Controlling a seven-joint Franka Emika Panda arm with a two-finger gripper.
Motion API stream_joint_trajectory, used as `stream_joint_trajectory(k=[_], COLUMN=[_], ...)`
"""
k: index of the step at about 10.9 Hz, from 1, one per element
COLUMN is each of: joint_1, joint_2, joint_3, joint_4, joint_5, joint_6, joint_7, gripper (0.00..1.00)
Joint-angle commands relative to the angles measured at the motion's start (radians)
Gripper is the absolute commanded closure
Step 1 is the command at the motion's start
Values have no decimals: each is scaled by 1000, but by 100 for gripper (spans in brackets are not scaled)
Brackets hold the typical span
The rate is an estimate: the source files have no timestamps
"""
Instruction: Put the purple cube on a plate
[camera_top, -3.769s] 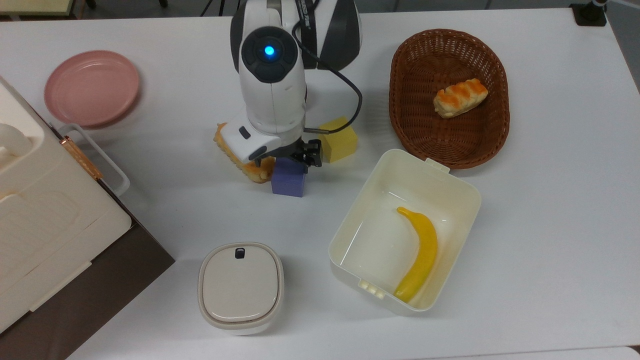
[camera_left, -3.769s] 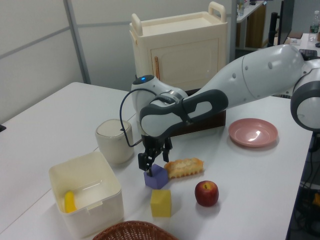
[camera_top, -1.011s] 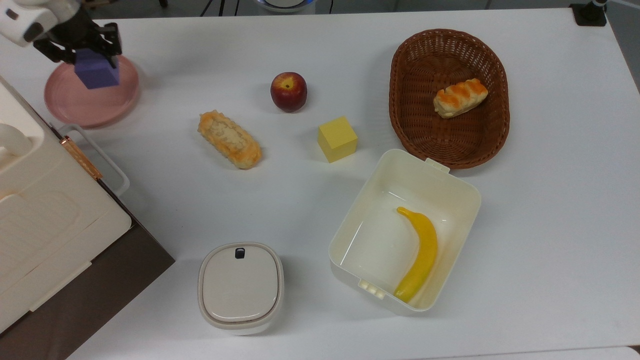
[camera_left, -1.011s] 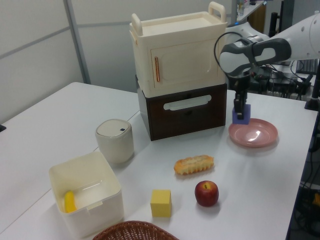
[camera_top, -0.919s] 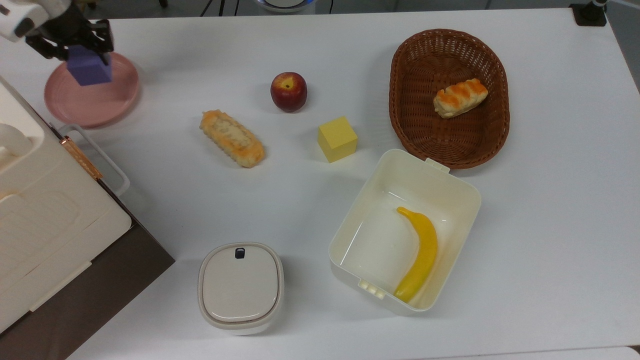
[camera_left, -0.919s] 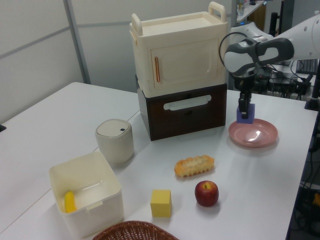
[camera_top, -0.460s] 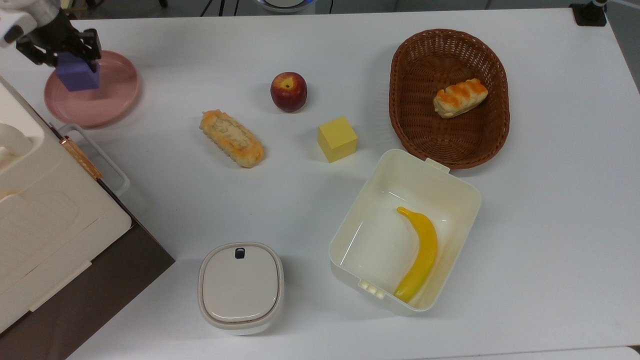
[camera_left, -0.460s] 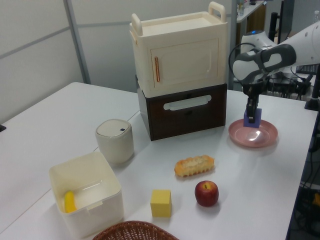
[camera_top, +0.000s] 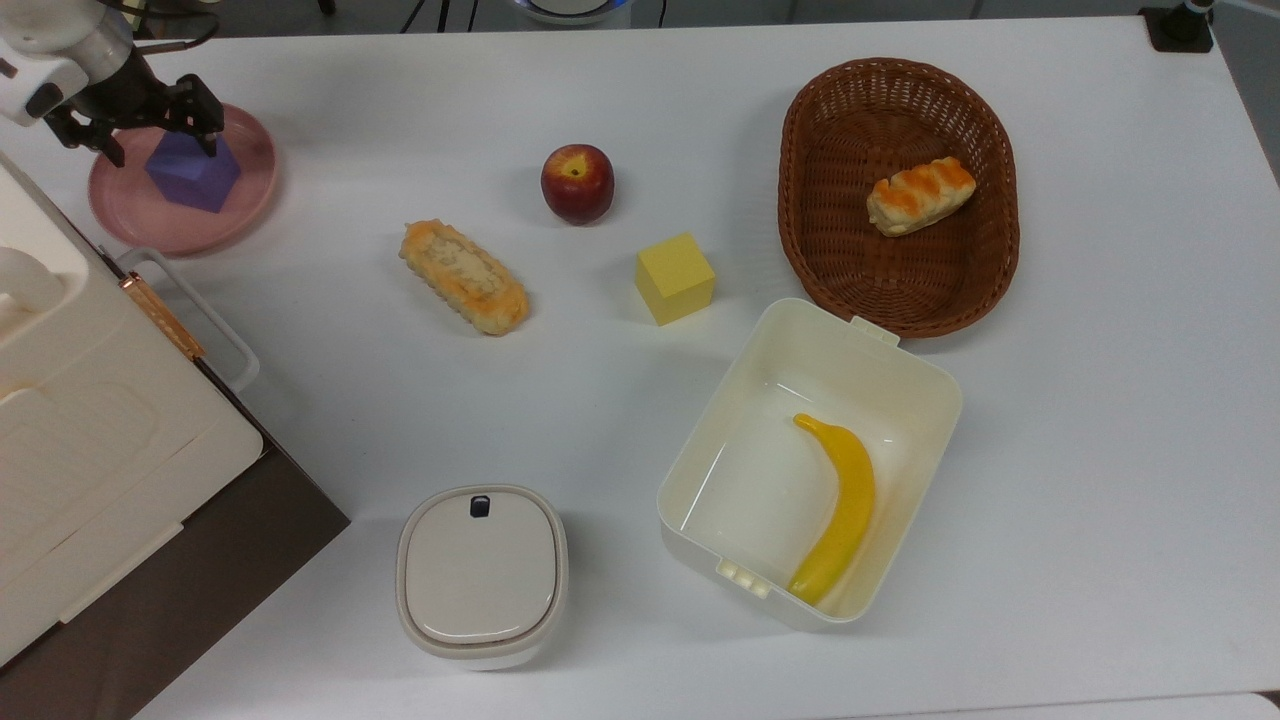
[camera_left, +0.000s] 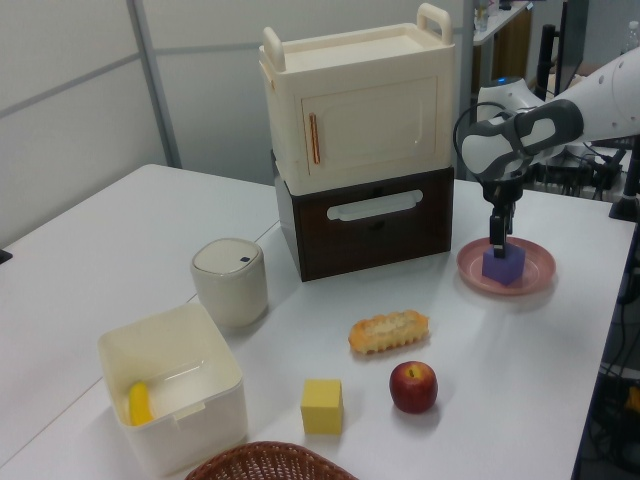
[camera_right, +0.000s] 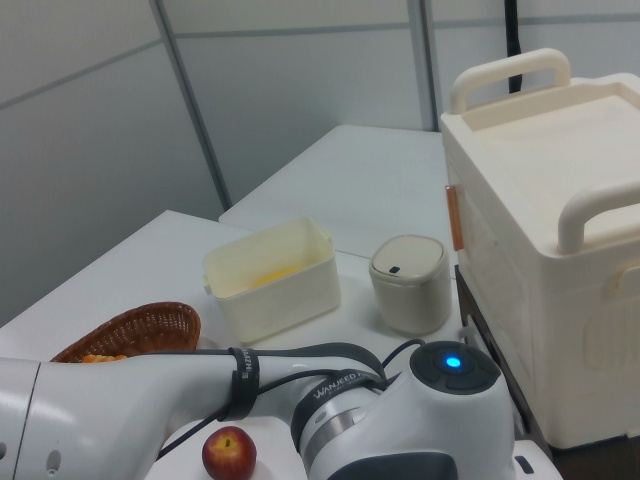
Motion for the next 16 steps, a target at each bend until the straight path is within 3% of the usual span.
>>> stream_joint_trajectory(k=[1,6,10,13,16], joint_1=[15,177,369,498,592], joint_2=[-49,-141,-223,-251,-257], joint_3=[13,17,15,14,7], joint_4=[33,96,101,150,187], joint_5=[-15,3,14,17,33], joint_6=[-58,-219,-273,-317,-383], joint_7=[21,347,684,804,822], gripper=[0,0,0,0,0])
